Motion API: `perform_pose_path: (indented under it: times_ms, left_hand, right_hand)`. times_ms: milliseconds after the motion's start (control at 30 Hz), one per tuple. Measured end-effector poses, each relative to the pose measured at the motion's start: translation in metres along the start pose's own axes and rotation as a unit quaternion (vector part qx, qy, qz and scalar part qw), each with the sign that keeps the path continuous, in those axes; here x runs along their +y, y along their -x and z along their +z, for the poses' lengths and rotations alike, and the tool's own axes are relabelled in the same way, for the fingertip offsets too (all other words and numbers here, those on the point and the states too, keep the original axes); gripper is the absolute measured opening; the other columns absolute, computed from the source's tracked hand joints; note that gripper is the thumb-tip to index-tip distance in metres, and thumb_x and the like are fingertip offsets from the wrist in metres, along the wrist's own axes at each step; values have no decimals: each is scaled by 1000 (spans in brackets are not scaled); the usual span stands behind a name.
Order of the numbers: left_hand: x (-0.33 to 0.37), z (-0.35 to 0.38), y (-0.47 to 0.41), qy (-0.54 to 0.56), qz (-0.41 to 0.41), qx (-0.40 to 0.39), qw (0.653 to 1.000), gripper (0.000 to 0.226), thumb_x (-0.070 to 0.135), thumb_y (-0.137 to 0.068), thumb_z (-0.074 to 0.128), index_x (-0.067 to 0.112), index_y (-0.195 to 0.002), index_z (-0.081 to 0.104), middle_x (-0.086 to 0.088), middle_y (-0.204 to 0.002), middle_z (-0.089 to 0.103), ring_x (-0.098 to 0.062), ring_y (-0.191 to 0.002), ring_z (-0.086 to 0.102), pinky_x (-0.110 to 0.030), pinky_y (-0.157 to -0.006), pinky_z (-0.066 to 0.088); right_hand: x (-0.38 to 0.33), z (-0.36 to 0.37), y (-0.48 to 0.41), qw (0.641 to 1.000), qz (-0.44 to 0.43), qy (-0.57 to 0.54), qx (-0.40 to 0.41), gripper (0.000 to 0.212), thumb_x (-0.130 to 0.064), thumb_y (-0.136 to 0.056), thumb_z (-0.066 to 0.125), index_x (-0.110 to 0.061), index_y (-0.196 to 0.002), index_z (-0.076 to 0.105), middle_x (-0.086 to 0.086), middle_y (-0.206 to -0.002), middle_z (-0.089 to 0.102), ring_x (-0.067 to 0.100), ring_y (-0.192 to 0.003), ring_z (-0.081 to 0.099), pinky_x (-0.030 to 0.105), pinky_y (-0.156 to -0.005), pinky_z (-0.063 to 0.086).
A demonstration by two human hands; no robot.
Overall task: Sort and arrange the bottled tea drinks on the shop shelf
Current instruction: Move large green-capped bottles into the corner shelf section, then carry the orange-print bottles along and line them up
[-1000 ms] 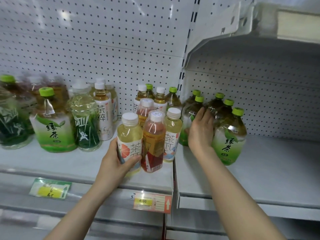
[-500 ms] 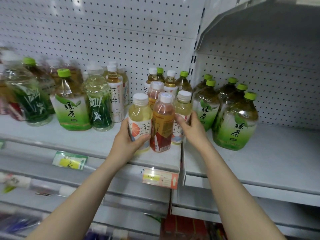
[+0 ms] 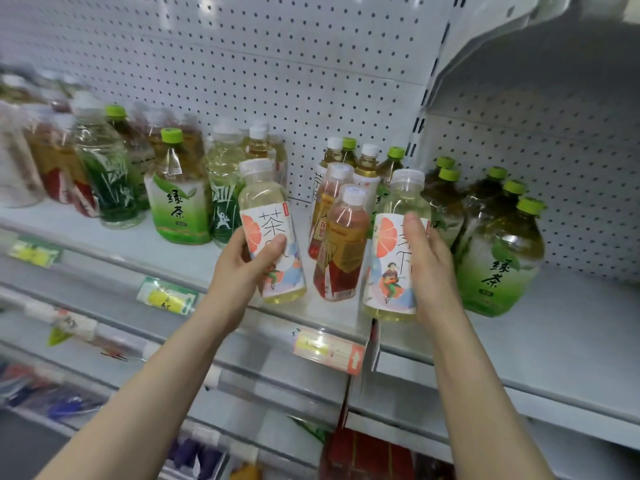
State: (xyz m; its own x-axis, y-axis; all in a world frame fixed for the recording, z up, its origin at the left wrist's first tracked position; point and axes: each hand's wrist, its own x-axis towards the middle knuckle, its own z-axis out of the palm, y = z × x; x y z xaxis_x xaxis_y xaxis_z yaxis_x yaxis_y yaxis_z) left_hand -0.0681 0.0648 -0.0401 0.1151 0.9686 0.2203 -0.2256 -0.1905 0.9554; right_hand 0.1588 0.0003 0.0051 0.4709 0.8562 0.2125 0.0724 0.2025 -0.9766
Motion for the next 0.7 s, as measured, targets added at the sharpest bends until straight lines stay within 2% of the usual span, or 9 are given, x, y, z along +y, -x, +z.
perform_pose_path:
  times_ms: [67, 200, 300, 467, 567, 633, 700]
  left_hand:
    - [3, -10, 12, 3, -7, -8, 1000, 50, 34, -78, 70, 12, -121, 60, -8, -111, 73, -26, -97, 72, -36, -81, 58]
    - [12, -37, 31, 14, -26, 0, 1000, 54, 33, -76, 71, 7, -122, 59, -11, -112, 73, -30, -100, 71, -39, -83, 58]
    - [20, -70, 42, -5, -20, 0, 1000, 56, 39, -71, 76, 12, -119, 61, -8, -109, 74, -29, -99, 72, -39, -82, 58]
    - [38, -144, 54, -19, -23, 15, 999, 51, 36, -74, 72, 15, -120, 61, -6, -109, 75, -26, -98, 72, -37, -82, 59]
    - [48, -197, 57, -29, -25, 17, 999, 59, 44, -68, 78, 18, -119, 62, -5, -109, 75, -26, -98, 72, -39, -83, 58]
    - [53, -228, 56, -36, -30, 7, 999, 58, 45, -67, 77, 19, -118, 62, -5, -107, 75, -25, -97, 73, -35, -79, 58]
    - [57, -256, 51, -45, -31, -8, 998, 51, 39, -73, 74, 20, -118, 61, -4, -106, 75, -24, -95, 73, -29, -75, 58]
  right_hand:
    - [-4, 12, 10, 999, 5, -16, -31, 35, -52, -94, 56, -19, -108, 61, 2, -83, 76, 21, -76, 74, 39, -74, 59]
    - [-13, 44, 32, 997, -7, -31, -64, 33, -47, -95, 56, -17, -109, 59, -2, -77, 75, 13, -69, 73, 27, -58, 56]
    - [-18, 76, 46, 996, -7, -17, -83, 37, -51, -90, 60, -19, -109, 60, -3, -79, 75, 11, -70, 74, 25, -60, 56]
    - [-20, 146, 70, 994, 21, -6, -106, 52, -66, -61, 64, -28, -96, 61, -7, -73, 75, 11, -67, 73, 32, -68, 61]
    - [-12, 195, 84, 993, 43, -27, -106, 46, -61, -71, 69, -22, -96, 61, -1, -75, 74, 16, -68, 72, 36, -70, 60]
    - [-7, 227, 92, 993, 47, -44, -95, 34, -51, -83, 68, -20, -97, 60, 0, -74, 73, 15, -65, 70, 31, -62, 58]
    - [-4, 257, 99, 993, 52, -48, -90, 32, -48, -86, 67, -19, -98, 60, 0, -74, 73, 13, -62, 70, 28, -57, 56]
